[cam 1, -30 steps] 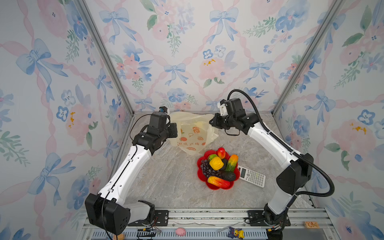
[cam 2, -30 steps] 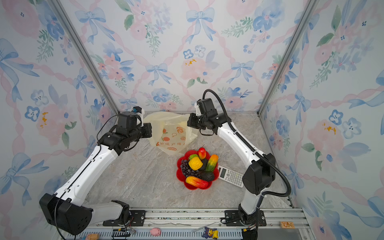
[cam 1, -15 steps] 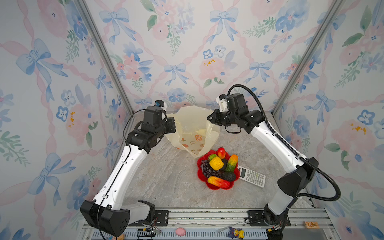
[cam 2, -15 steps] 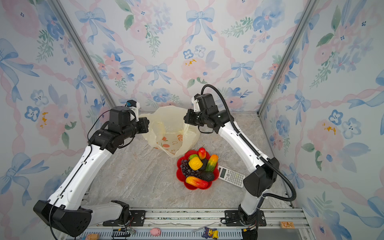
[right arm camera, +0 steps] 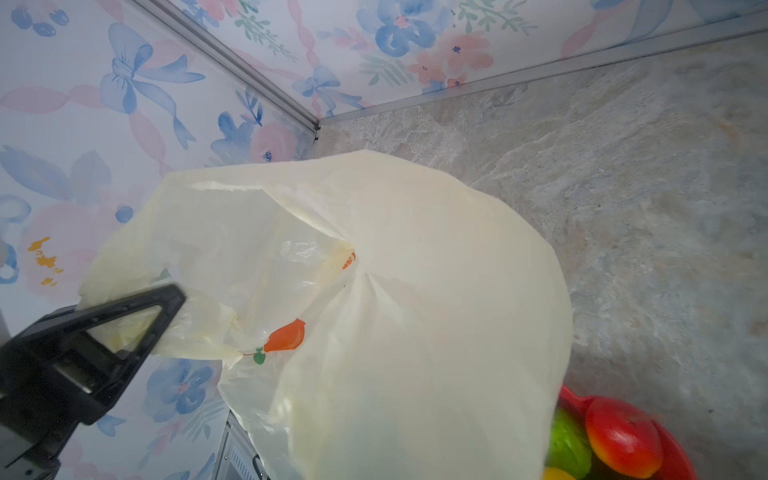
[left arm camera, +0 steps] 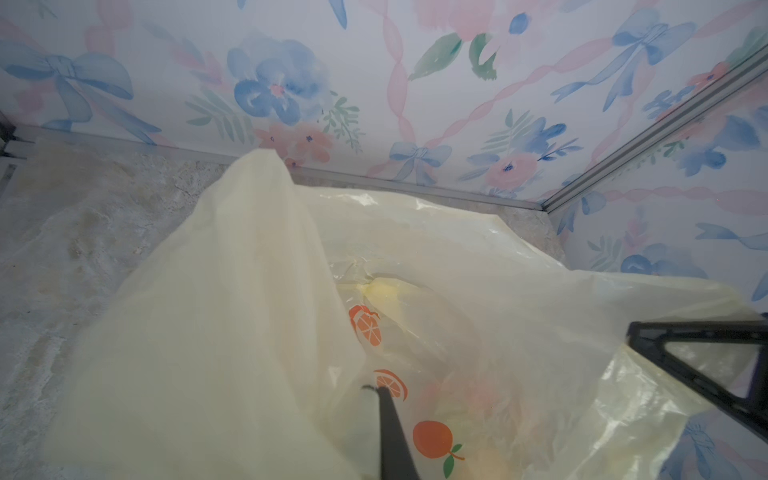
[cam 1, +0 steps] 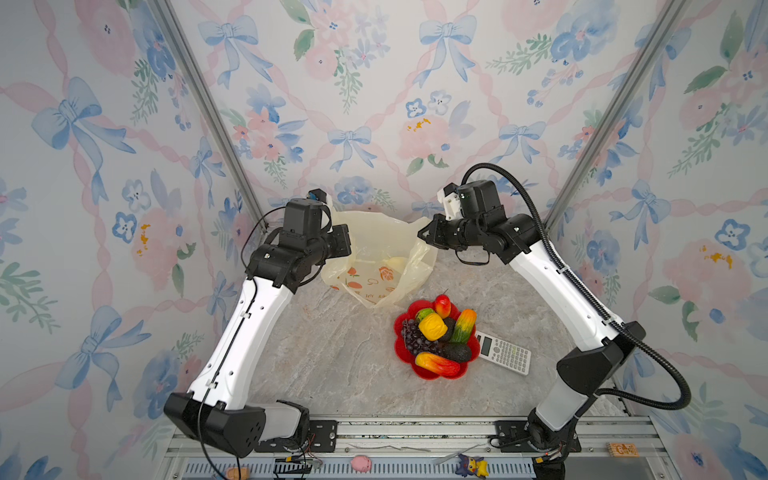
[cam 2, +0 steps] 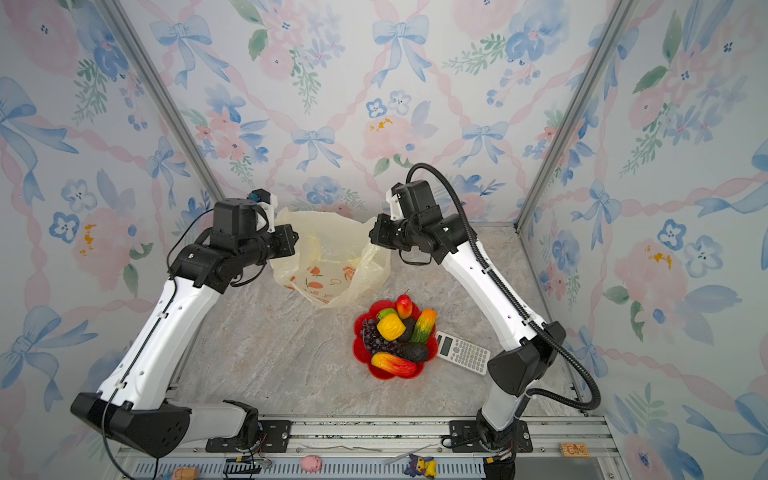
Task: Place the fruits into the plastic bag
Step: 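Lift the yellow bag upright with both grippers, away from the red bowl, then lower the bag onto the table beside the bowl with both grippers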
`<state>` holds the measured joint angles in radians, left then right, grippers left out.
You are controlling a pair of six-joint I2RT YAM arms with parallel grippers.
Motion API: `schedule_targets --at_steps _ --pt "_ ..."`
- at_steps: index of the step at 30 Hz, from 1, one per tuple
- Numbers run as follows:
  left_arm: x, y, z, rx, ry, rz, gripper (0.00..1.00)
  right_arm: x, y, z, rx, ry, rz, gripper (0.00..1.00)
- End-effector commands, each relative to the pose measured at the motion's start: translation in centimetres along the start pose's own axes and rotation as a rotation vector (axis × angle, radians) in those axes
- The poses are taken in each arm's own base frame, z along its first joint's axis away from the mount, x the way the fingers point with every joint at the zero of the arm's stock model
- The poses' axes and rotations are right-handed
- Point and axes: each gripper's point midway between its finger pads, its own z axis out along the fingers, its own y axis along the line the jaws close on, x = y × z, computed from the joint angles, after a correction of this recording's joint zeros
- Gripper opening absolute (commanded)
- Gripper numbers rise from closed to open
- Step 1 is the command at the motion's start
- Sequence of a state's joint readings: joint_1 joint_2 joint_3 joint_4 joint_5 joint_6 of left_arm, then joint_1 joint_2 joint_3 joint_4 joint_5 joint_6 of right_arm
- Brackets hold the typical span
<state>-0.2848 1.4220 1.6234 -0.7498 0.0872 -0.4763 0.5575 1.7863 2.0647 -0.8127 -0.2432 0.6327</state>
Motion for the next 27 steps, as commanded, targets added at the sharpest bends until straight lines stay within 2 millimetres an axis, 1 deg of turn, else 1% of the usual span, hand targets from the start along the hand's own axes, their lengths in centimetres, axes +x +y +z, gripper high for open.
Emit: schedule_targets --at_steps 1,2,4,5,6,8,9,11,13,15,16,17,18,19,20,21,22,23,24,25,26,27 --pt "-1.1 -0.6 2.9 0.019 0.049 -0.074 0.00 -3.7 -0.9 0.1 0.029 -0.059 -0.049 0.00" --pt "-2.3 -1.2 3.3 0.034 0.035 -0.079 0.00 -5.2 -0.3 -0.3 0.024 -0.094 -0.075 0.00" --pt "-5.7 -3.2 3.6 0.083 -0.022 -0.077 0.00 -8.1 1.5 -2.0 -0.003 -0.179 -0.128 0.00" --pt "-7.2 -4.2 3.5 0.108 -0.053 -0.074 0.00 -9.1 2.2 -2.7 -0.015 -0.214 -0.144 0.00" --pt "-8.9 -5.5 3.0 0.144 -0.091 -0.066 0.00 -10.3 3.2 -3.9 -0.038 -0.267 -0.163 0.00" --pt "-11.9 -7.7 1.3 0.204 -0.172 -0.045 0.00 -12.4 5.0 -6.7 -0.089 -0.378 -0.188 0.00" --pt "-13.4 -8.8 -0.1 0.233 -0.223 -0.036 0.00 -13.2 6.0 -8.3 -0.112 -0.437 -0.202 0.00" --pt "-15.8 -10.7 -3.4 0.286 -0.322 -0.003 0.00 -14.6 8.2 -12.4 -0.165 -0.572 -0.232 0.00" --pt "-17.2 -12.9 -7.1 0.339 -0.419 0.070 0.00 -15.2 10.6 -17.1 -0.204 -0.719 -0.288 0.00" --pt "-17.6 -14.2 -10.2 0.382 -0.479 0.113 0.00 -14.8 13.3 -20.9 -0.222 -0.832 -0.376 0.00" --pt "-17.7 -14.6 -11.5 0.393 -0.500 0.130 0.00 -14.3 14.5 -22.3 -0.225 -0.867 -0.421 0.00" --pt "-17.5 -14.9 -12.4 0.397 -0.511 0.154 0.00 -13.7 15.5 -23.1 -0.221 -0.885 -0.469 0.00" --pt "-17.2 -15.0 -13.2 0.394 -0.521 0.182 0.00 -13.2 16.1 -23.2 -0.214 -0.886 -0.500 0.00" --pt "-16.9 -14.9 -13.5 0.374 -0.526 0.207 0.00 -12.7 16.2 -22.6 -0.201 -0.869 -0.523 0.00" --pt "-16.4 -14.5 -13.2 0.350 -0.516 0.224 0.00 -12.2 15.9 -21.4 -0.179 -0.840 -0.537 0.00" --pt "-15.7 -13.6 -12.7 0.313 -0.501 0.236 0.00 -11.6 14.9 -19.3 -0.146 -0.789 -0.530 0.00" --pt "-14.7 -12.7 -11.6 0.272 -0.468 0.252 0.00 -10.8 13.3 -16.4 -0.117 -0.723 -0.502 0.00" --pt "-13.6 -11.8 -10.3 0.225 -0.441 0.270 0.00 -9.7 11.6 -12.8 -0.101 -0.646 -0.464 0.00" --pt "-11.9 -10.3 -8.4 0.158 -0.403 0.293 0.00 -8.5 10.0 -10.9 -0.105 -0.597 -0.409 0.00" --pt "-9.8 -8.1 -5.9 0.075 -0.370 0.306 0.00 -6.5 6.9 -6.8 -0.071 -0.508 -0.331 0.00" --pt "-7.7 -5.4 -3.3 -0.005 -0.338 0.295 0.00 -4.7 4.2 -3.7 -0.038 -0.431 -0.253 0.00" --pt "-4.8 -1.8 -0.5 -0.072 -0.268 0.253 0.00 -2.4 0.8 -0.2 0.008 -0.326 -0.147 0.00"
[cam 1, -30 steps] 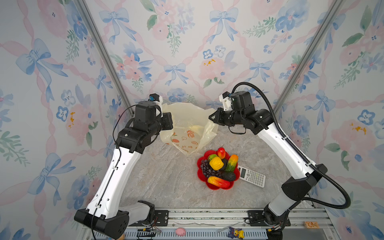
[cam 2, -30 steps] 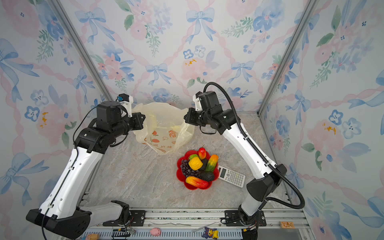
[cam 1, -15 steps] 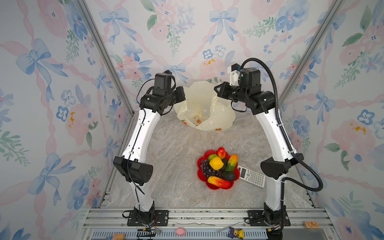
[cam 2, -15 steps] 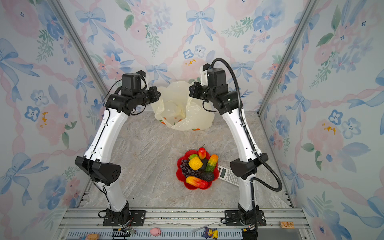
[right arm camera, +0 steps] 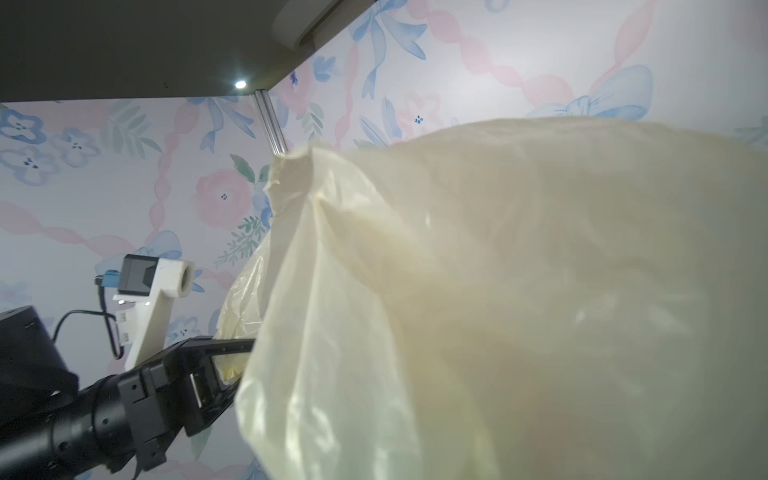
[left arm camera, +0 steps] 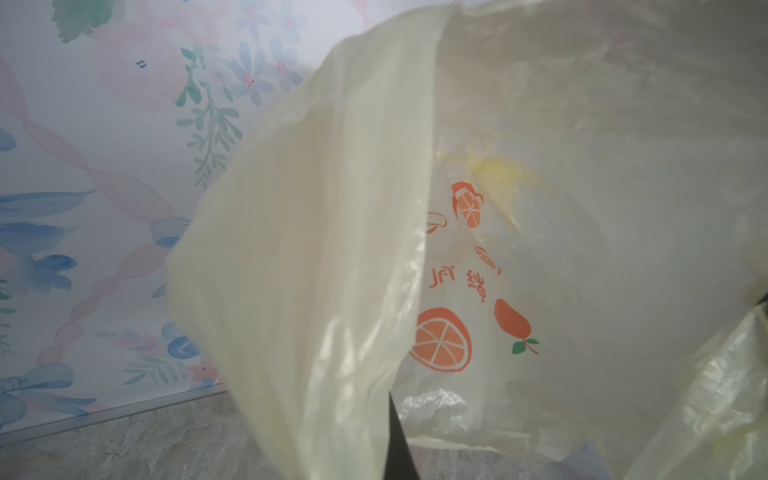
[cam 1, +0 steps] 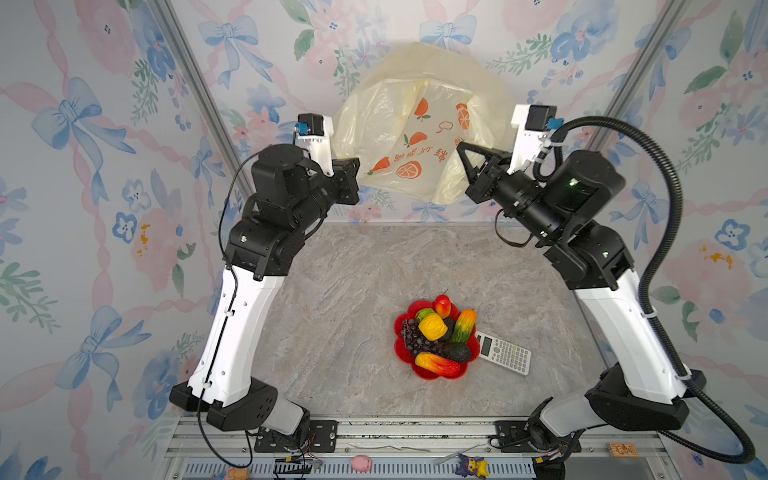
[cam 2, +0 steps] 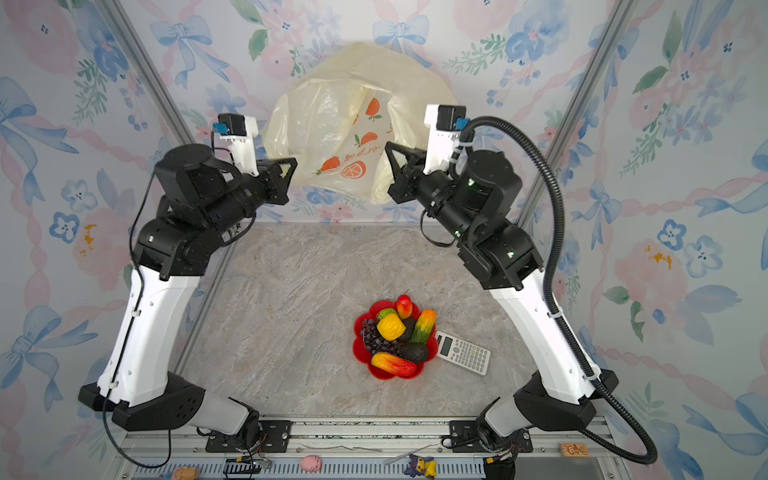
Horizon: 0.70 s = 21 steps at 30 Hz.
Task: Place the fruits into the plastic bag
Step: 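Lower the bag onto the table beside the bowl with both grippers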
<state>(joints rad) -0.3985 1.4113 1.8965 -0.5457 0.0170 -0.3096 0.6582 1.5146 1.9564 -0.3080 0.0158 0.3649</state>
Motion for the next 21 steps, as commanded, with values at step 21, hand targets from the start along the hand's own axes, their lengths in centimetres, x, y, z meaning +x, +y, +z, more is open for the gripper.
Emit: schedule_targets --at_steps 21 --pt "25.2 13.4 -1.9 -0.237 0.473 -0.292 0.00 29.6 -9.1 9.1 0.208 0.781 0.424 0.00"
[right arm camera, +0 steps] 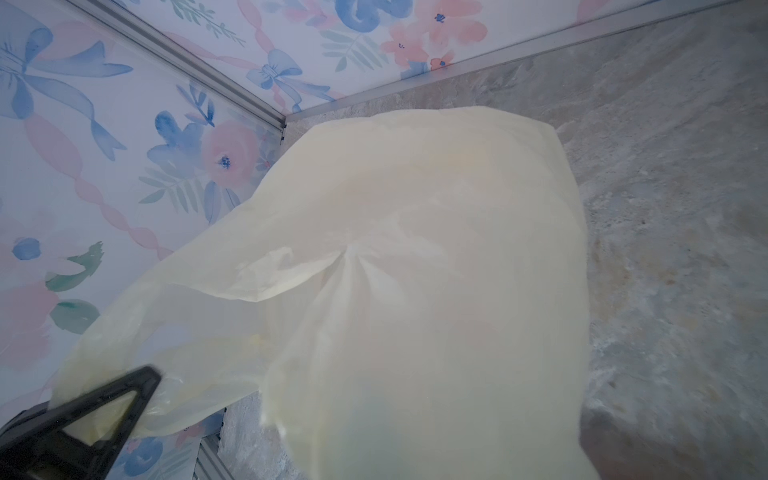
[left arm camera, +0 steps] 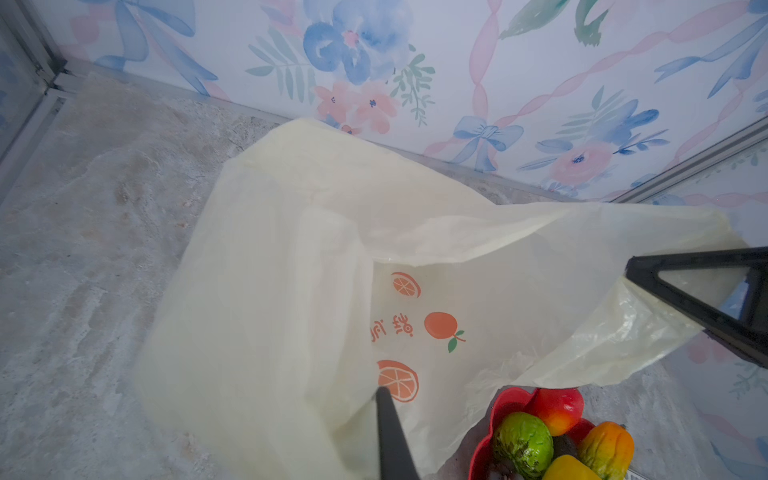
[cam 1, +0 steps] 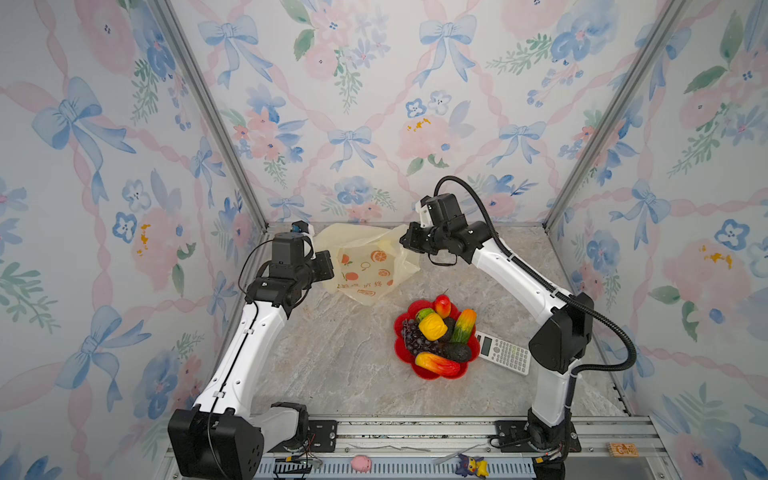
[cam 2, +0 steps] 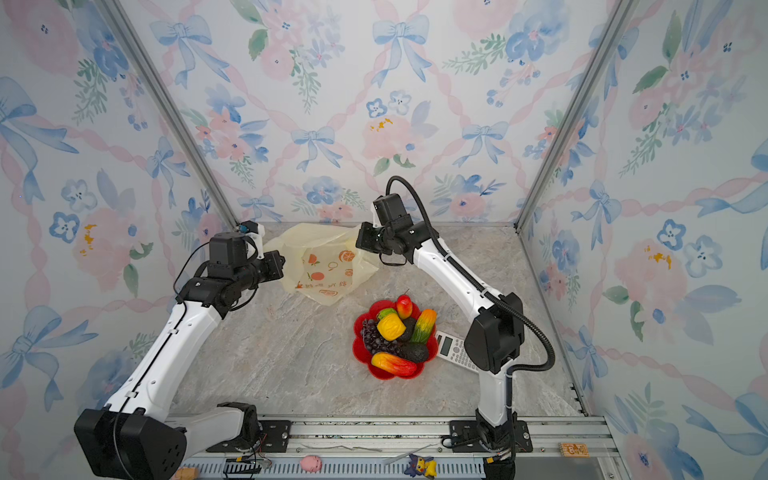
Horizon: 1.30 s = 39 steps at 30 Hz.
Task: Place the fruits into the plastic bag
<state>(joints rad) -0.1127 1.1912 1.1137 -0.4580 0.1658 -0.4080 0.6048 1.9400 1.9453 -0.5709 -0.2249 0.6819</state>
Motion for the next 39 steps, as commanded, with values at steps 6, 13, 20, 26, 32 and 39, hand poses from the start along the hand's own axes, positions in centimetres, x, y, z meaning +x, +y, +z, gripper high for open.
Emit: schedule_targets --at_steps 6,13,20,26,32,39 --pt "4.9 0.4 -0.4 -0.010 0.097 -0.063 0.00 3.2 -3.5 3.6 0.043 0.118 0.062 0.00" --pt "7.4 -0.5 -2.0 -0.021 0.092 -0.073 0.00 3.2 -4.7 4.9 0.070 0.121 0.019 0.00" --pt "11.2 0.5 -1.7 -0.037 0.147 -0.094 0.00 2.7 -6.6 6.1 0.084 0.108 0.021 0.00" --pt "13.4 0.7 -0.8 -0.033 0.192 -0.108 0.00 0.3 -6.7 5.8 0.001 0.005 0.117 0.00" --pt "13.1 0.3 -0.7 -0.019 0.181 -0.120 0.00 -0.9 -6.5 5.9 -0.065 -0.017 0.181 0.00" --pt "12.0 -0.6 -0.5 0.005 0.160 -0.130 0.00 -0.8 -6.0 5.1 -0.069 0.005 0.153 0.26"
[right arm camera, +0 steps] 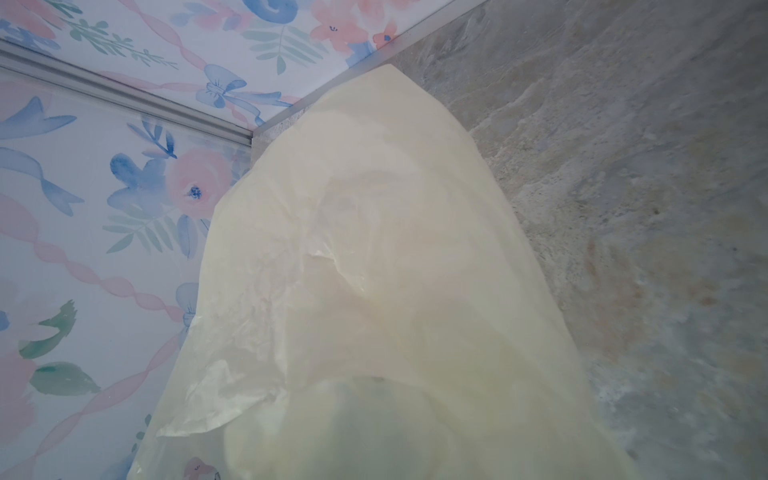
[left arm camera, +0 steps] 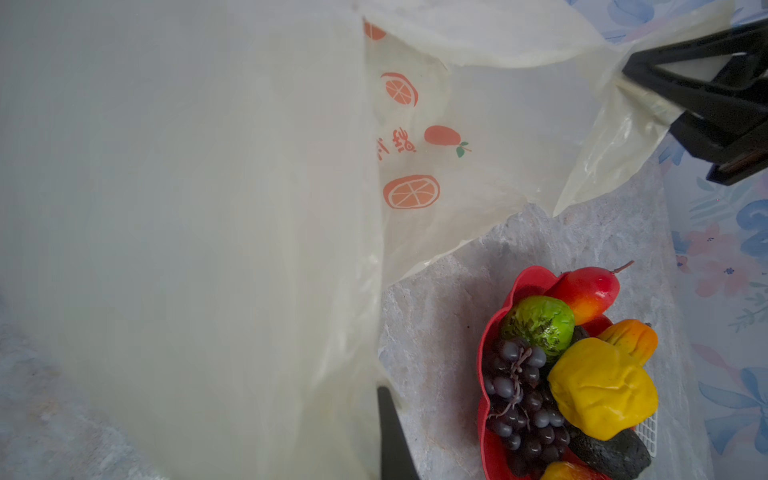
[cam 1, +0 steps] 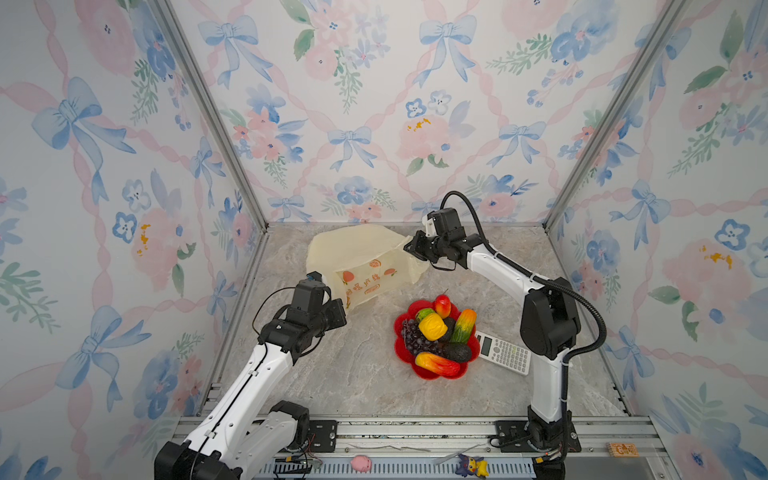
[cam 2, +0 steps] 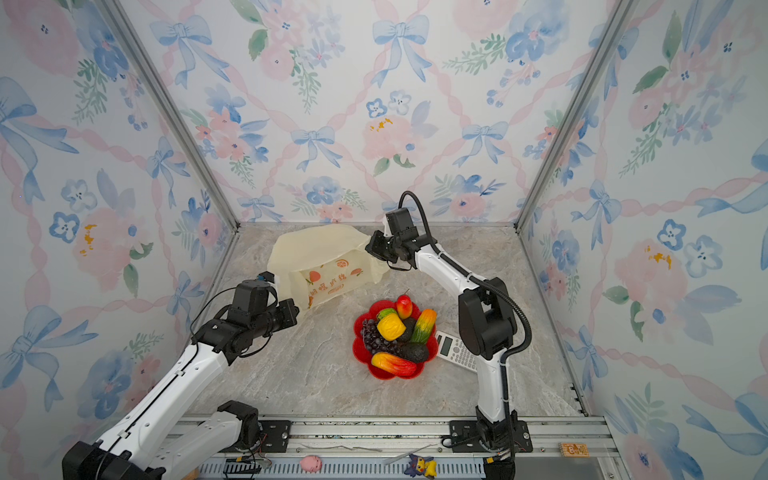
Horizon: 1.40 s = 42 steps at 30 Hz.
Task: Place the fruits into the plastic bag
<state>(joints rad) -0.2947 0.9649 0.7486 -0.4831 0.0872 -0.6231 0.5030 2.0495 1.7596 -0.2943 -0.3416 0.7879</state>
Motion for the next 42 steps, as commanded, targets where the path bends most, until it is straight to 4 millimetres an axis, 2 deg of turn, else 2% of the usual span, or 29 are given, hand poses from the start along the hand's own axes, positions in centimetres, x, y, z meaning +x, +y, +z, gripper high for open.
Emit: schedule_targets --at_steps 1,7,12,18,22,24,29,32,35,37,38,40,42 --pt "-1.0 -1.2 -0.2 0.035 -0.026 -0.009 0.00 -0.9 1.8 -1.6 -0.041 -0.012 -0.022 0.31" --pt "-0.9 -1.5 0.0 0.049 -0.023 -0.017 0.00 -0.5 2.2 -3.2 -0.029 0.006 -0.064 0.64" --pt "-1.0 -1.8 0.0 0.056 -0.026 -0.021 0.00 0.4 2.1 -4.7 0.004 0.037 -0.099 0.79" --pt "-0.9 -2.1 -0.2 0.064 -0.031 -0.022 0.00 2.0 -0.6 -7.6 0.186 0.107 -0.175 0.87" --pt "-0.5 -2.2 -0.3 0.068 -0.029 -0.024 0.00 3.1 -1.6 -9.9 0.261 0.148 -0.225 0.93" --pt "-0.3 -2.2 -0.3 0.068 -0.028 -0.029 0.00 3.3 -1.8 -11.2 0.288 0.142 -0.244 0.98" --pt "0.0 -2.9 -0.2 0.073 -0.019 -0.015 0.00 3.5 -1.2 -15.3 0.344 0.095 -0.303 0.96" --pt "0.1 -3.4 -0.1 0.076 -0.016 -0.003 0.00 4.9 -0.6 -16.9 0.415 0.118 -0.406 0.96" --pt "0.2 -3.8 -0.2 0.082 -0.018 0.009 0.00 8.6 1.3 -15.7 0.449 0.225 -0.561 0.96" --pt "0.3 -3.9 -0.4 0.082 -0.022 0.012 0.00 11.7 2.6 -13.7 0.446 0.307 -0.649 0.96" --pt "0.4 -4.0 -0.5 0.084 -0.024 0.012 0.00 12.5 2.8 -12.8 0.466 0.328 -0.679 0.97" --pt "0.5 -3.9 -0.5 0.083 -0.025 0.011 0.00 13.2 2.6 -10.8 0.529 0.349 -0.723 0.97" --pt "0.8 -4.0 -0.5 0.088 -0.019 0.012 0.00 12.9 2.2 -9.5 0.595 0.352 -0.727 0.97"
